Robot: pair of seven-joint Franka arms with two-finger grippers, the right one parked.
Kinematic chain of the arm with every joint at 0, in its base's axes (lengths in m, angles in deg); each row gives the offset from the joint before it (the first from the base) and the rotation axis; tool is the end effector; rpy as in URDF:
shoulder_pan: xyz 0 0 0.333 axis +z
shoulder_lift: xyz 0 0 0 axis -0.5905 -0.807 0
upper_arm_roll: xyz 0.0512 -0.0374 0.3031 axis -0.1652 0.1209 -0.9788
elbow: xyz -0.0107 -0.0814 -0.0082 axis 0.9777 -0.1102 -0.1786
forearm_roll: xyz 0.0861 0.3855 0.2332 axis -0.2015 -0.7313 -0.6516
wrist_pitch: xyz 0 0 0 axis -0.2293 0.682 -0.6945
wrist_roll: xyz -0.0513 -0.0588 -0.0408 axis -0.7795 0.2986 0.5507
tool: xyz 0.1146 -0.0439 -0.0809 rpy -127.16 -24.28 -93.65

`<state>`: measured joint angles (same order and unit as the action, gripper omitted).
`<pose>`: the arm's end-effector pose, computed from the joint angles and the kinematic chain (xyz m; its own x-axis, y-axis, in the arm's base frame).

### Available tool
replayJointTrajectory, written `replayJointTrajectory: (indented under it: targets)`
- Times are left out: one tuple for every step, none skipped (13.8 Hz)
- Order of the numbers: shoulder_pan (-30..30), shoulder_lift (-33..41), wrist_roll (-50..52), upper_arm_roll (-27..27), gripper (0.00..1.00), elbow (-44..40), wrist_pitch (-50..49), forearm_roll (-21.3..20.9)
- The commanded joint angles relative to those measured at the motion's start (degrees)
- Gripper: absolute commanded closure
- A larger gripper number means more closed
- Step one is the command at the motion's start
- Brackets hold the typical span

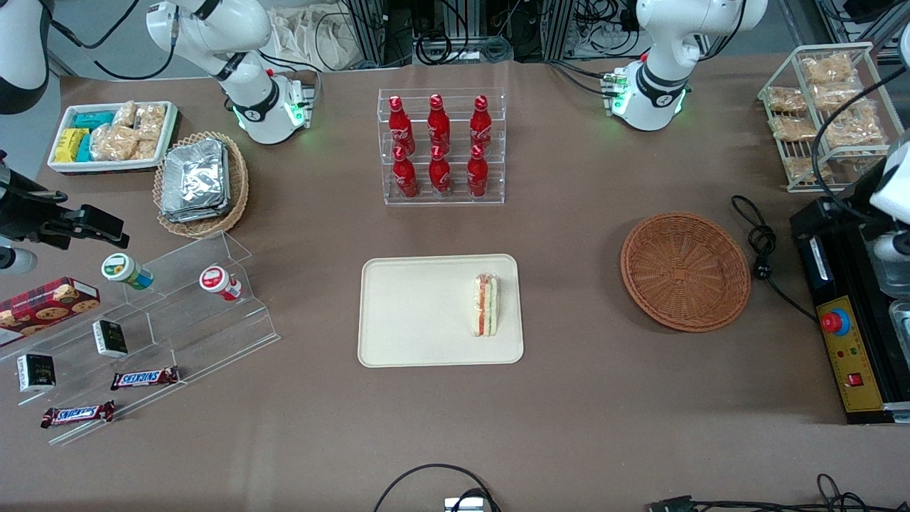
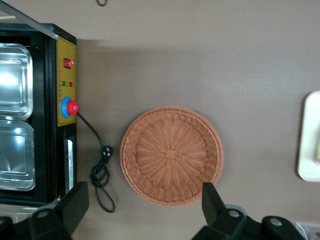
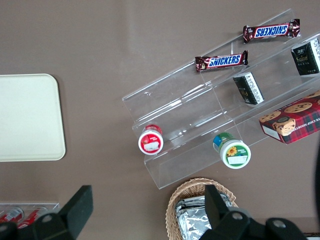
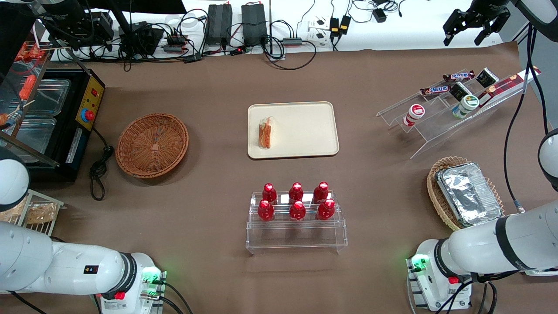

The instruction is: Place sandwich from basket to tray

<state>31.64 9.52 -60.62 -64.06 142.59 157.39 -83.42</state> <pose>0.6392 -0.0057 0.5735 0.9992 0.0207 0.0327 0.0228 -0.9978 -0.0623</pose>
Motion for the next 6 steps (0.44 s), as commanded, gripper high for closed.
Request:
replayJointTrajectory:
  targets:
    - [4.29, 2.29, -1.72, 5.40, 0.00, 0.54, -2.24, 1.67]
    - [4.29, 2.30, -1.45, 5.50, 0.00, 0.45, -2.76, 1.67]
    - [4.20, 2.30, -1.36, 5.58, 0.00, 0.37, -2.94, 1.67]
    - [3.94, 2.12, -1.36, 5.58, 0.00, 0.37, -2.94, 1.67]
    - [3.77, 2.03, -1.45, 5.50, 0.00, 0.37, -3.12, 1.67]
    - [3.76, 1.94, -1.63, 5.50, 0.00, 0.28, -3.64, 1.76]
